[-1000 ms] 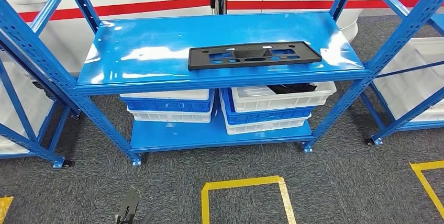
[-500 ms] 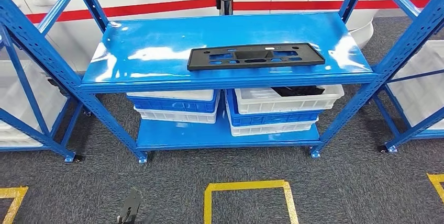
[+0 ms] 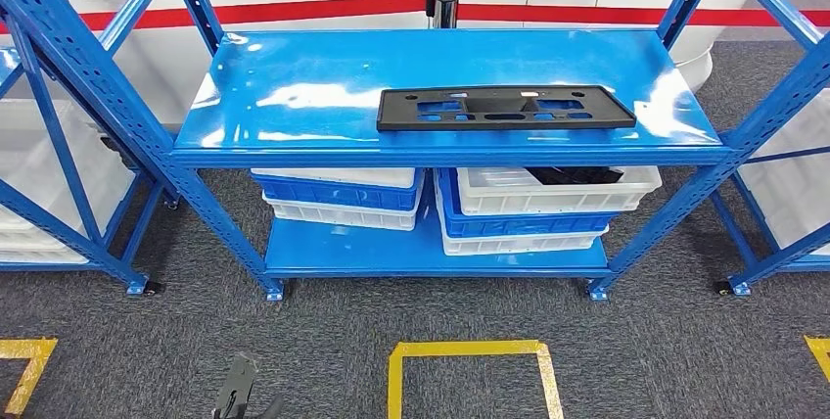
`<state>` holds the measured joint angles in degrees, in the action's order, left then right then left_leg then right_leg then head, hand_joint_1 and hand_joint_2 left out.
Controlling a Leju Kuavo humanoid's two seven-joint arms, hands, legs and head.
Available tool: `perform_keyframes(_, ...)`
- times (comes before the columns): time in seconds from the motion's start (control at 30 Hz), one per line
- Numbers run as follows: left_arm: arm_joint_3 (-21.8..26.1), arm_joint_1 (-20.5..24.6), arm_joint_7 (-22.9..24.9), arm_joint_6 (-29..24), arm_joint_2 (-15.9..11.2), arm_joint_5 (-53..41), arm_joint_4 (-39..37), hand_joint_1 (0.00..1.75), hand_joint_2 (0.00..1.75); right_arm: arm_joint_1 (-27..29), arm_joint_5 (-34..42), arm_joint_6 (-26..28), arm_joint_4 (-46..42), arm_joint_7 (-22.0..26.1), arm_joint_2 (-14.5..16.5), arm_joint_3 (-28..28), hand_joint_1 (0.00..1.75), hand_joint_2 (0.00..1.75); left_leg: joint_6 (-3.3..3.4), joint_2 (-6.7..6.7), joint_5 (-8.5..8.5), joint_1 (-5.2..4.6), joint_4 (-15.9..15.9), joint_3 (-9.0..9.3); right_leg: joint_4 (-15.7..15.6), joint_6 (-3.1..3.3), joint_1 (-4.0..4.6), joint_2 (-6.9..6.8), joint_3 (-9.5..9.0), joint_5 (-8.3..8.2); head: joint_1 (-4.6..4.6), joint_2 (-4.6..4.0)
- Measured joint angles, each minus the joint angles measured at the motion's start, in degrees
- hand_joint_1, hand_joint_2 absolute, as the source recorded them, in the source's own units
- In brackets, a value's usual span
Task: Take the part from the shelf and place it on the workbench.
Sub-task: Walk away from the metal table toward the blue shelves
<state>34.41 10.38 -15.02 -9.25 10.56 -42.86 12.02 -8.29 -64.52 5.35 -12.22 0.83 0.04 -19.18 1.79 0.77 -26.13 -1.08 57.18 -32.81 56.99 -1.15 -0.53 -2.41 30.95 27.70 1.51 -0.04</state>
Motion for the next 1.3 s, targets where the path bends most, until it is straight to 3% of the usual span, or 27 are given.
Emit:
perform_keyframes(0.13, -0.27, -0.32, 0.1, 0.0, -0.2, 0.57, 0.01, 0.0, 1.75, 0.21, 0.8, -0.16, -0.02, 0.12, 0.03, -0.06, 0.0, 1.75, 0.23, -0.02, -0.1, -0.14, 0.02, 0.03, -0.05, -0.03, -0.16, 0.0, -0.02, 0.0, 0.01, 0.0)
perform_keyframes(0.23, -1.43, -1.38, 0.79, 0.28, -0.78, 2.78, 0.11, 0.0, 1.75, 1.07, 3.98, -0.36, -0.19, 0.2, 0.04, 0.13, 0.0, 0.44, 0.33, -0.01, -0.16, -0.16, 0.02, 0.07, -0.07, -0.05, -0.21, 0.0, -0.03, 0.01, 0.02, 0.0)
perform_keyframes(0.27, -1.94, -1.77, 1.12, 0.49, -1.01, 3.74, 0.17, 0.0, 1.31, 1.44, 5.33, -0.4, -0.29, 0.2, 0.04, 0.3, 0.0, 0.0, 0.34, -0.01, -0.17, -0.16, 0.02, 0.06, -0.07, -0.05, -0.21, 0.0, -0.02, 0.02, 0.02, 0.0)
perform_keyframes(0.37, -3.76, -2.98, 2.16, 1.17, -1.68, 6.78, 0.5, 0.0, 0.0, 2.54, 9.96, -0.73, -0.73, 0.2, 0.04, 1.07, 0.0, 0.0, 0.35, -0.01, -0.18, -0.14, 0.02, 0.07, -0.07, -0.18, -0.21, 0.0, -0.03, 0.1, 0.02, 0.0)
perform_keyframes(0.43, -5.18, -3.87, 2.88, 1.62, -2.13, 8.83, 0.9, 0.0, 0.0, 3.28, 13.1, -1.08, -1.11, 0.19, 0.04, 1.77, 0.0, 0.0, 0.35, -0.02, -0.18, -0.13, 0.02, 0.08, -0.07, -0.21, -0.21, 0.0, -0.04, 0.12, 0.02, 0.0)
perform_keyframes(0.57, -8.21, -5.64, 4.32, 2.46, -3.06, 12.94, 1.73, 0.0, 0.0, 4.78, 19.26, -1.51, -1.91, 0.08, 0.04, 3.37, 0.0, 1.75, 0.34, -0.02, -0.18, -0.05, 0.02, 0.08, -0.07, -0.2, -0.19, 0.01, -0.04, 0.12, 0.02, 0.0)
perform_keyframes(1.03, -19.96, -12.13, 9.47, 5.65, -6.32, 27.52, 5.36, 0.0, 0.0, 10.49, 41.38, -3.38, -5.46, -0.36, 0.02, 10.15, 0.0, 1.75, 0.33, -0.02, -0.2, 0.0, 0.0, 0.08, -0.07, -0.19, -0.16, 0.01, -0.02, 0.14, 0.02, 0.0)
perform_keyframes(1.17, -23.22, -13.87, 10.87, 6.54, -7.24, 31.56, 6.33, 0.0, 1.75, 11.98, 47.43, -3.78, -6.39, -0.45, 0.02, 12.03, 0.0, 1.75, 0.34, -0.02, -0.21, 0.0, 0.0, 0.08, -0.07, -0.19, -0.16, 0.01, -0.02, 0.15, 0.01, 0.0)
perform_keyframes(1.2, -23.98, -14.31, 11.21, 6.74, -7.46, 32.53, 6.56, 0.0, 1.75, 12.36, 48.97, -3.94, -6.63, -0.45, 0.02, 12.5, 0.0, 1.75, 0.33, -0.02, -0.22, 0.0, 0.0, 0.08, -0.07, -0.19, -0.16, 0.01, -0.02, 0.15, 0.01, 0.0)
perform_keyframes(1.3, -26.41, -15.57, 12.3, 7.41, -8.13, 35.63, 7.27, 0.0, 1.75, 13.49, 53.65, -4.38, -7.33, -0.5, -0.01, 13.92, 0.0, 0.44, 0.33, -0.02, -0.22, 0.0, 0.0, 0.09, -0.07, -0.19, -0.16, 0.01, -0.02, 0.15, 0.02, 0.0)
